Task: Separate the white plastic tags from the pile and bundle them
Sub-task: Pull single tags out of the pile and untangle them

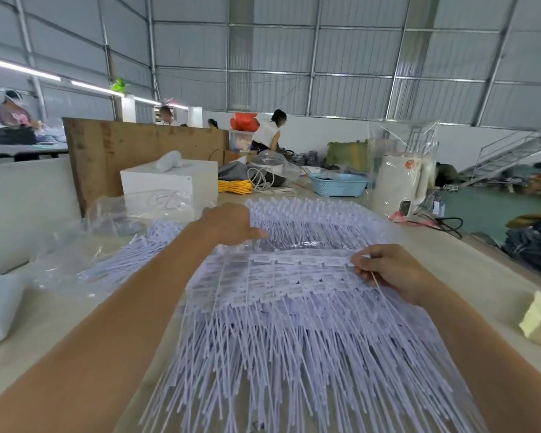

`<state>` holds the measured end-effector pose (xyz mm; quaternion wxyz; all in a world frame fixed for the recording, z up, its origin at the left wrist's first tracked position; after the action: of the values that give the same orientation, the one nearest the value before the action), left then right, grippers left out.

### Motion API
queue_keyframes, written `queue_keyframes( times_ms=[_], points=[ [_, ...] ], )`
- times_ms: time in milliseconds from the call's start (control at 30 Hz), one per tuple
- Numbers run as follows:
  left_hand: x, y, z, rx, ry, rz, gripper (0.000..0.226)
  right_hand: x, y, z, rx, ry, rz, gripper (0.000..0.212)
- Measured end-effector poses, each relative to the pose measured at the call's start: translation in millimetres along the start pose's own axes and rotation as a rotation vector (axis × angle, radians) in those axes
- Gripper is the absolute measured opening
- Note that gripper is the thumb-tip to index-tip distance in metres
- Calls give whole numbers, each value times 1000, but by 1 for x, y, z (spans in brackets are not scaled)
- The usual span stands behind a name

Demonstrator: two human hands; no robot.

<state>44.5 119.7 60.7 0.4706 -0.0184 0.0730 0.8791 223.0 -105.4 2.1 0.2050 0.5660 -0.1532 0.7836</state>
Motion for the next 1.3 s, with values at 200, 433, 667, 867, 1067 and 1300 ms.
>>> queue_keyframes(
  times_ms=[200, 433, 667, 867, 1067, 1300],
  points=[
    [-125, -4, -27, 69, 269, -361, 46, 2, 3, -1, 9, 0, 18, 8],
    [-145, -13, -57, -42, 436, -371, 46, 2, 9, -4, 14, -53, 70, 13],
    [-144, -9, -59, -141, 444, -370, 37, 7, 21, -3, 40, 141, 100, 22],
    [-142, -6, -55, -110, 399, -322, 31, 15, 23, -2, -118, 280, 260, 10],
    [-141, 0, -49, -84, 489, -269, 44, 19, 22, -4, -216, 381, 366, 8],
    [-142, 2, -53, 32, 692, -259, 49, 23, 25, -10, -278, 533, 503, 6]
  ],
)
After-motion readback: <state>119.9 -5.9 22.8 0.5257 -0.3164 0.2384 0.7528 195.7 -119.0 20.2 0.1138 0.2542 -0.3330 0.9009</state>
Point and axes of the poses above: each hand's wrist, its own y-axis away from the middle knuckle, its own z-axis out of the back of the hand, x = y × z, the point moved 4 cm from there along -y, towards the middle knuckle, and after that the axes turned 15 degrees about x, right-handed, at the moved point
